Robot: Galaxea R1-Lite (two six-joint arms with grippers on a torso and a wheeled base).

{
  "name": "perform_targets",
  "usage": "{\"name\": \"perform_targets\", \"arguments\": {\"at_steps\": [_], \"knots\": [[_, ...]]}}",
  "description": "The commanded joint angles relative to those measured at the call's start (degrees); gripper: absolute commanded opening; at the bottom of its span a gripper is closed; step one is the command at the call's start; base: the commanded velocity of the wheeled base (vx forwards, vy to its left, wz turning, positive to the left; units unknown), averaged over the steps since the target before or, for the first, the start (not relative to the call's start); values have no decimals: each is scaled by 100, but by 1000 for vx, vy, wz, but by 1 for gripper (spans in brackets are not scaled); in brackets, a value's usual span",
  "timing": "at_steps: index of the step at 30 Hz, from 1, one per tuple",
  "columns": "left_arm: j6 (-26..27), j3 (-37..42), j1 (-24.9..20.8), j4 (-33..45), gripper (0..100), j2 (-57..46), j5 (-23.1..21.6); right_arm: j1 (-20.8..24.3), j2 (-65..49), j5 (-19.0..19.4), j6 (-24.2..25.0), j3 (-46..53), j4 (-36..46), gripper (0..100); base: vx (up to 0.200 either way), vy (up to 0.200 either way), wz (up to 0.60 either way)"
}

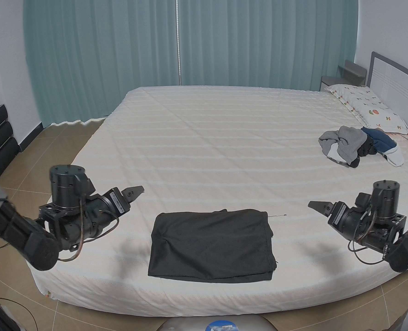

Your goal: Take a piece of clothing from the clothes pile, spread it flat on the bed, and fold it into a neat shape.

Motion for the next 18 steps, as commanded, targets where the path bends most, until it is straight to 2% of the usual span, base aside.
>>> {"name": "perform_targets", "arguments": {"at_steps": [1,3,4,5,7,10,11,12,13,14,18], "knots": [[542,574,69,927,100,-2820,593,-26,-3087,-462,-1114,277,1678,100,0,0,0],[815,530,69,1621,100,-3690,786,-26,-4097,-550,-1430,242,2619,100,0,0,0],[832,521,69,1665,100,-3742,804,-26,-4159,-558,-1448,242,2680,100,0,0,0],[1087,486,78,2175,100,-4366,918,-26,-4906,-558,-1729,180,3392,100,0,0,0],[1395,363,78,2702,100,-5078,1085,-70,-5706,-576,-2054,49,4201,100,0,0,0],[1738,179,78,3555,100,-5904,1454,-413,-6593,-585,-2502,-83,5176,100,0,0,0],[1843,135,78,3836,100,-6168,1577,-615,-6875,-567,-2643,-92,5422,100,0,0,0],[1843,135,78,3836,100,-6168,1577,-615,-6875,-567,-2643,-92,5422,100,0,0,0],[2089,126,78,4267,100,-6643,1780,-993,-7349,-497,-2854,-92,5756,100,0,0,0],[2221,126,78,4399,100,-6871,1832,-1134,-7560,-479,-2933,-92,5871,100,0,0,0],[2546,170,228,4777,100,-7601,1973,-1248,-8290,-462,-3197,-127,6205,100,0,0,0]]}}
